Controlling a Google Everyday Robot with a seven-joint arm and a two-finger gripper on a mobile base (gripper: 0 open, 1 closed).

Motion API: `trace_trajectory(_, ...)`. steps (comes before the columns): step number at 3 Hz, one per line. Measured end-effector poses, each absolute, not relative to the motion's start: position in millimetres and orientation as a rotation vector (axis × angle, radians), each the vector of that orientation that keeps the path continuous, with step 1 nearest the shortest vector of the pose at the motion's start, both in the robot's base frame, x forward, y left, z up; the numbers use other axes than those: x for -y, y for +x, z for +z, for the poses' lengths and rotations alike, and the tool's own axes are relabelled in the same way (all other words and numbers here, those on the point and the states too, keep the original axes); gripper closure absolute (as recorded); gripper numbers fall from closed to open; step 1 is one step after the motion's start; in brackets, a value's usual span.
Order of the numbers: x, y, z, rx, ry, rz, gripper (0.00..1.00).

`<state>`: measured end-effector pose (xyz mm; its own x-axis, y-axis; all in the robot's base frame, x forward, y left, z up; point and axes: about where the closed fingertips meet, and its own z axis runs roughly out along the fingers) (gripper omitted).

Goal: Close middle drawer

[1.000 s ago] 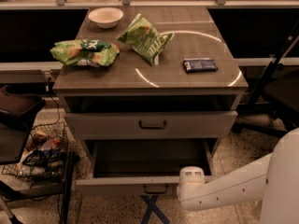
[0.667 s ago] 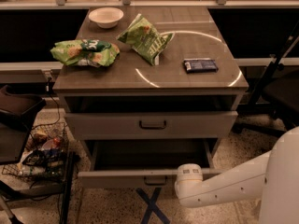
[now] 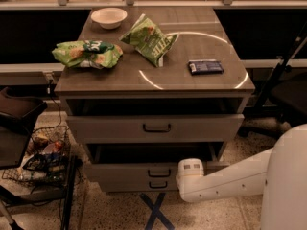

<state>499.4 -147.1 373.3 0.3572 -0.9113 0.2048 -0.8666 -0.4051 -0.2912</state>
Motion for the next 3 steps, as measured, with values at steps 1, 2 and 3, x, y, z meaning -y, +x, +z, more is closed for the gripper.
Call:
trace_trajectory(1, 127, 544, 387, -1.526, -2.504, -0.563, 1.00)
trace_trajectory(2, 115, 565, 385, -1.467, -2.528, -0.558, 1.00)
trace_trajectory(3, 114, 556, 380, -1.483, -2.518, -0.541, 1.00)
